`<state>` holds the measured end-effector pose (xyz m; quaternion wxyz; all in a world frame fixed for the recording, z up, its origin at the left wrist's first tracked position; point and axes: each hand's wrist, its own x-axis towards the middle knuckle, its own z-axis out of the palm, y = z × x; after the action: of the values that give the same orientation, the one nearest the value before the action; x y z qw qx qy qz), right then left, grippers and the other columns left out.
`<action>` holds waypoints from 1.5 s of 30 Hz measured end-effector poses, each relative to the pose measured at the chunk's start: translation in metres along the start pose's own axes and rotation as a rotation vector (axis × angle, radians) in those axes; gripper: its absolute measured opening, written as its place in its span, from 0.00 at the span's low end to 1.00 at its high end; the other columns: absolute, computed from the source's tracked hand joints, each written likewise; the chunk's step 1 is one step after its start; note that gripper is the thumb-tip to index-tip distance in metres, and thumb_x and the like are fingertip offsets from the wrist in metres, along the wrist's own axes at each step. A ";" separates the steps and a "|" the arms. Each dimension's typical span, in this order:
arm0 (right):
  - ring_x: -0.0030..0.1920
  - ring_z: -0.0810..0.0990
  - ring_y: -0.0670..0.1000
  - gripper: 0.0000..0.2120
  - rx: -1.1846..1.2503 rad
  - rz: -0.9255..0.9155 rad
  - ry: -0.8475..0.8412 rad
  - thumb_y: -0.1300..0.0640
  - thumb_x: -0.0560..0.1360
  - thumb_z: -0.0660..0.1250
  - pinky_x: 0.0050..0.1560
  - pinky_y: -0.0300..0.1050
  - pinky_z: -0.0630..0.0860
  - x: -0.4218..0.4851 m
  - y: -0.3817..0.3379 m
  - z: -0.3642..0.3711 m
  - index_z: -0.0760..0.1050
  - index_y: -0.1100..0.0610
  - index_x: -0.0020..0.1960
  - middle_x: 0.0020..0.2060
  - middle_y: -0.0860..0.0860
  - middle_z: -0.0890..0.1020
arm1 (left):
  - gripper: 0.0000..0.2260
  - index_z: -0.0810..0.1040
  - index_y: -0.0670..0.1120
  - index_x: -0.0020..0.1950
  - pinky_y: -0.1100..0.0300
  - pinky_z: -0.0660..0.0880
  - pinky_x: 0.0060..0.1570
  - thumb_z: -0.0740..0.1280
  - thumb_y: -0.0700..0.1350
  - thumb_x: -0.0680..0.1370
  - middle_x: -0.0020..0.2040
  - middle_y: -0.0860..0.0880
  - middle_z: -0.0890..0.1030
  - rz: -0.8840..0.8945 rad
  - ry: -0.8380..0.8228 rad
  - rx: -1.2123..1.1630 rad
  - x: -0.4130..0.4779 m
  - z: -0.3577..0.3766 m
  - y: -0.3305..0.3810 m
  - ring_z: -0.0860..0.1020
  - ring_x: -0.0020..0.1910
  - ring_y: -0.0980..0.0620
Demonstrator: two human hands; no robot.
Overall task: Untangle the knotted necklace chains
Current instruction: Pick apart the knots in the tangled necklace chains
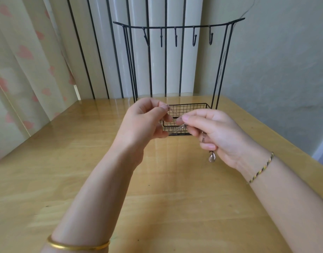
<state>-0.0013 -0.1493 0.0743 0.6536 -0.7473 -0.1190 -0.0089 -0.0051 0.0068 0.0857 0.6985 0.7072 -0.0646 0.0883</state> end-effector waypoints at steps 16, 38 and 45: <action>0.26 0.66 0.47 0.07 0.027 0.044 -0.006 0.65 0.74 0.63 0.28 0.41 0.66 0.003 0.000 -0.004 0.76 0.58 0.39 0.28 0.51 0.73 | 0.05 0.79 0.43 0.40 0.58 0.80 0.42 0.68 0.40 0.76 0.27 0.53 0.72 -0.036 0.138 -0.043 0.008 -0.005 -0.005 0.72 0.30 0.56; 0.23 0.62 0.46 0.06 0.387 0.097 -0.009 0.67 0.76 0.61 0.22 0.37 0.61 0.007 0.005 0.002 0.69 0.58 0.42 0.29 0.55 0.76 | 0.02 0.77 0.43 0.44 0.64 0.77 0.34 0.67 0.39 0.77 0.29 0.52 0.71 -0.067 0.061 -0.092 0.008 -0.008 -0.005 0.68 0.25 0.58; 0.23 0.66 0.45 0.05 -0.032 0.058 0.016 0.64 0.75 0.67 0.24 0.39 0.65 0.004 0.008 0.001 0.74 0.58 0.41 0.27 0.50 0.73 | 0.05 0.76 0.43 0.41 0.66 0.75 0.35 0.67 0.38 0.77 0.45 0.46 0.78 -0.050 0.082 -0.147 0.007 -0.008 -0.004 0.75 0.37 0.56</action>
<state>0.0042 -0.1490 0.0670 0.6425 -0.7607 -0.0920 0.0023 0.0019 0.0148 0.0831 0.7525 0.6513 -0.0248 0.0948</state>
